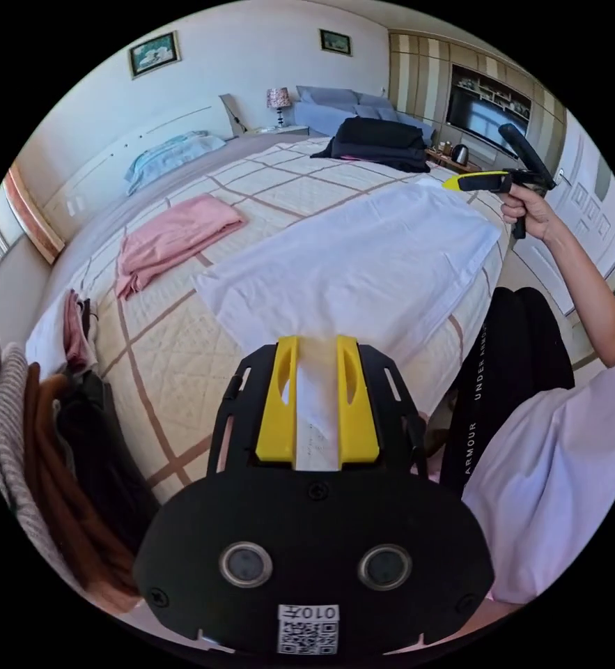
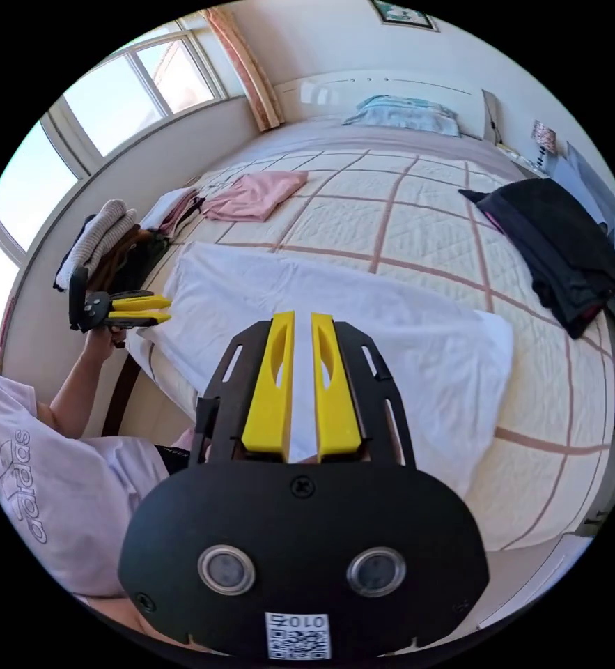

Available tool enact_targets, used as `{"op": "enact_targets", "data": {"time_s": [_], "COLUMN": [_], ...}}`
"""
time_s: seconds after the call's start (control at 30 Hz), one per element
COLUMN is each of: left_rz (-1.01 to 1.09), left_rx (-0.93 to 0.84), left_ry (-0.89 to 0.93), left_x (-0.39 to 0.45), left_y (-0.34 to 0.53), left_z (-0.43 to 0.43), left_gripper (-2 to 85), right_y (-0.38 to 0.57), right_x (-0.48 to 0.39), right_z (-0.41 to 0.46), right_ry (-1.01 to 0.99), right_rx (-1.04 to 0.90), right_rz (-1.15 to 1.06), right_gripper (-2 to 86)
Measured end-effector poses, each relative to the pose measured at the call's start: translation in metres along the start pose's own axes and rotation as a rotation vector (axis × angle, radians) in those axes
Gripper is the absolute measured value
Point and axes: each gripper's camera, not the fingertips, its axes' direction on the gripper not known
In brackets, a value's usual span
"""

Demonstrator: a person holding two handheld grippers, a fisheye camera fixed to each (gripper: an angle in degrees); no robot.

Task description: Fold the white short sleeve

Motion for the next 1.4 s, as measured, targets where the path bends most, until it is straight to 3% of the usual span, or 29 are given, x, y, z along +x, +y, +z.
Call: {"op": "enact_targets", "data": {"time_s": [0.17,0.3,0.37,0.53,0.73,1.23,1.4], "left_rz": [-0.116,-0.274,-0.305,-0.329,-0.383,-0.51,-0.484], "left_rx": [0.081,0.011,-0.033,0.018,0.154,0.211,0.239], "left_ry": [0.084,0.014,-0.01,0.25,0.528,0.443,0.434], "left_x": [-0.033,-0.065,-0.072,-0.082,-0.119,-0.166,-0.159], "left_y": [0.016,0.043,0.055,0.067,0.065,0.116,0.112], "left_z": [-0.003,-0.028,-0.032,-0.017,0.0,-0.023,-0.029], "left_gripper": [9.9,11.2,11.9,12.4,11.7,10.0,9.7], "right_y": [-0.009,0.002,0.011,0.023,0.028,0.058,0.042], "right_x": [-0.035,-0.052,-0.101,-0.225,-0.297,-0.384,-0.34], "right_z": [0.079,0.05,0.03,0.067,0.115,0.17,0.15], "right_ry": [0.056,0.032,-0.016,-0.122,-0.141,0.295,0.143], "right_rx": [-0.188,-0.073,0.081,0.071,-0.05,-0.112,-0.121], "right_rz": [-0.015,0.061,-0.049,-0.415,-0.586,-0.864,-0.716], "right_gripper": [4.2,6.4,7.9,9.4,12.5,11.3,7.6]}}
